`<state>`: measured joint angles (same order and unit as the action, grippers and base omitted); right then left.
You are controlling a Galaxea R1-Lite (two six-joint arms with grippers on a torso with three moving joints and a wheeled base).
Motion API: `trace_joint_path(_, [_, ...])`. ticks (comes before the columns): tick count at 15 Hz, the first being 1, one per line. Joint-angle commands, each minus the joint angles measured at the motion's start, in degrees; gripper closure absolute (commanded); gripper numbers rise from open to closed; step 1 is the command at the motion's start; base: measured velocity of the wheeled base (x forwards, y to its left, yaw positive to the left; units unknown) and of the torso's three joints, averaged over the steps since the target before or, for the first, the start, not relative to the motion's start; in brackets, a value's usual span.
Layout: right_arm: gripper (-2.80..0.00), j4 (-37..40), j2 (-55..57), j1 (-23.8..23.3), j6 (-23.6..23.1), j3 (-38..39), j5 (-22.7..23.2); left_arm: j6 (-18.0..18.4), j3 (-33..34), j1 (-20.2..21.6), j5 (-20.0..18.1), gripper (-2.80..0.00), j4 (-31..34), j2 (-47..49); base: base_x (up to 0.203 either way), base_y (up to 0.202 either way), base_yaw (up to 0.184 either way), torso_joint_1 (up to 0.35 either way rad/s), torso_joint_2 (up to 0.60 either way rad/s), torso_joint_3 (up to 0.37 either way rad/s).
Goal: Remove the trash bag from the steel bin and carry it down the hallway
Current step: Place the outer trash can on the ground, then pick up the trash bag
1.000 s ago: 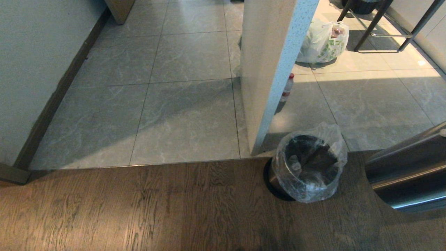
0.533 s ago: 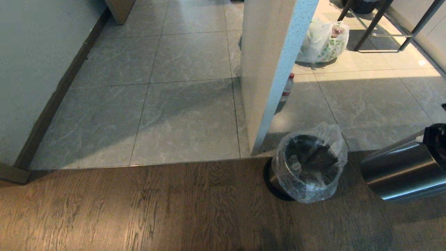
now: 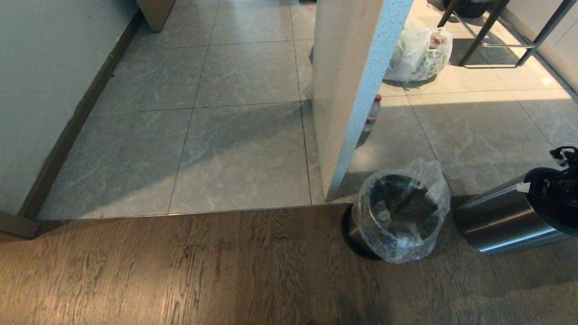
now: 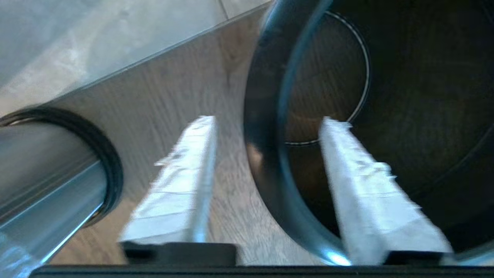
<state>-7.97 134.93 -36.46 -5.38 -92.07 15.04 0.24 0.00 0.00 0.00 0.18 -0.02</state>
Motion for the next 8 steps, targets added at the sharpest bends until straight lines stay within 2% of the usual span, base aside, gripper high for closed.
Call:
trace_joint_path(1, [-2.8,-0.27,-0.22,-0.01,0.06,-0.4,0.21,0.02,0.0,0.0,0.0,0.0,0.0,0.02,0.0,0.0,0.0,0.0,0.0,0.0])
trace_joint_path(3, [-2.8,-0.15,-5.11,0.09,0.43,0.46,0.15,0.02,0.0,0.0,0.0,0.0,0.0,0.02,0.0,0.0,0.0,0.0,0.0,0.0])
trace_joint_path(4, [0.0,0.1,-8.32,0.31,0.61,2.28,0.24,0.02,0.0,0.0,0.0,0.0,0.0,0.02,0.0,0.0,0.0,0.0,0.0,0.0])
trace_joint_path(6, [0.0,2.0,-16.47,2.0,0.87,8.23,0.29,0.02,0.0,0.0,0.0,0.0,0.0,0.02,0.0,0.0,0.0,0.0,0.0,0.0])
trace_joint_path(8, [0.0,9.16,-23.24,6.34,1.02,15.49,0.48,0.02,0.0,0.0,0.0,0.0,0.0,0.02,0.0,0.0,0.0,0.0,0.0,0.0])
